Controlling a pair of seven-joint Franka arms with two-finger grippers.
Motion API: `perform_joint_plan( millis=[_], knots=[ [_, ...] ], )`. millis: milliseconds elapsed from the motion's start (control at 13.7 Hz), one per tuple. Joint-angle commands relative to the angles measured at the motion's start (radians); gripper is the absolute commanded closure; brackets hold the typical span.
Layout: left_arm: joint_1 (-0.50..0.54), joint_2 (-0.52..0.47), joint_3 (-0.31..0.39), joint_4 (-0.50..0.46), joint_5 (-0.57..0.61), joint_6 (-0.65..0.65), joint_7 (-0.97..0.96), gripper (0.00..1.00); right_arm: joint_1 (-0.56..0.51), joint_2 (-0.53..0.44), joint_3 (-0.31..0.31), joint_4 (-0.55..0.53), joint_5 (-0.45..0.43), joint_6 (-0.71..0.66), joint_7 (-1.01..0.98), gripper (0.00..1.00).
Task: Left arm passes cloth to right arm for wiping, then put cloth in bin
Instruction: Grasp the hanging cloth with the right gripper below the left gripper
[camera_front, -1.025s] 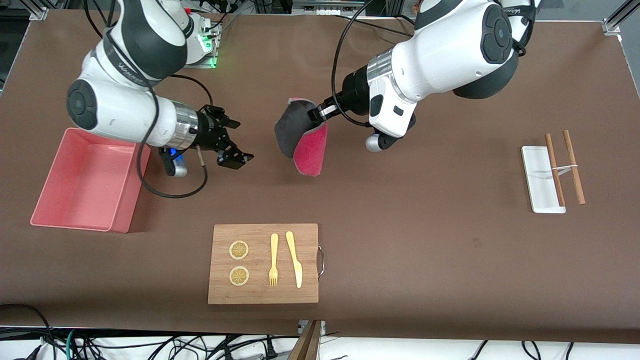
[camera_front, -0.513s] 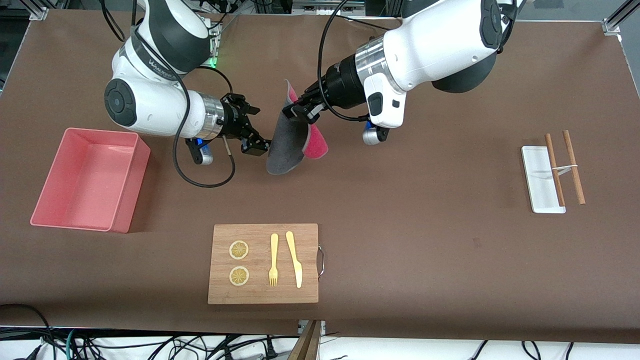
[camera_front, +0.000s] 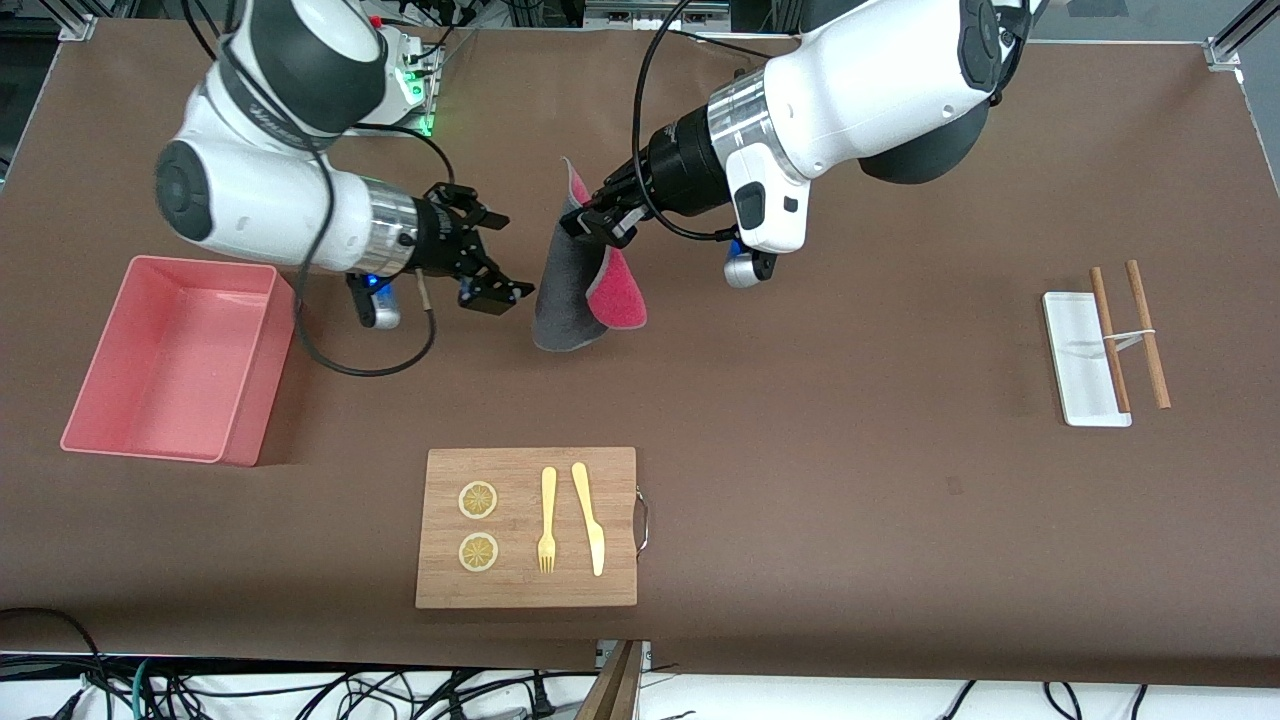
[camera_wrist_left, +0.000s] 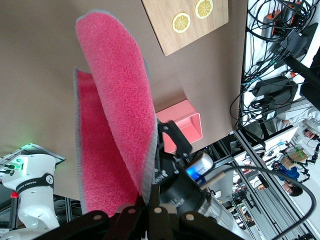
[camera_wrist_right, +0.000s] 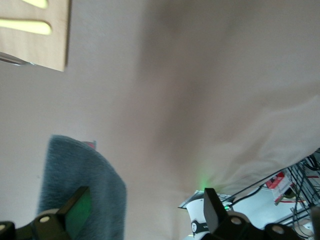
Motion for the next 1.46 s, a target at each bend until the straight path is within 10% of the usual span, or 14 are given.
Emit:
perform_joint_plan(
  millis=[0,1245,1318,1392],
  knots=[
    [-0.010,0.014,0.006,0.027,-0.021,0.009,-0.015,1.00,-0.010,-0.019,-0.010,0.006,0.017,-0.001,-0.029,0.00],
    [-0.004,0.014,0.007,0.024,-0.014,0.008,-0.007,1.00,0.096,0.087,-0.015,0.015,0.043,0.267,0.000,0.01],
    [-0.004,0.014,0.007,0.024,-0.014,0.008,-0.009,1.00,0.102,0.091,-0.015,0.015,0.043,0.272,0.000,0.08],
    [-0.004,0.014,0.007,0.024,-0.014,0.008,-0.007,1.00,0.108,0.094,-0.015,0.013,0.044,0.280,0.002,0.40]
  ],
)
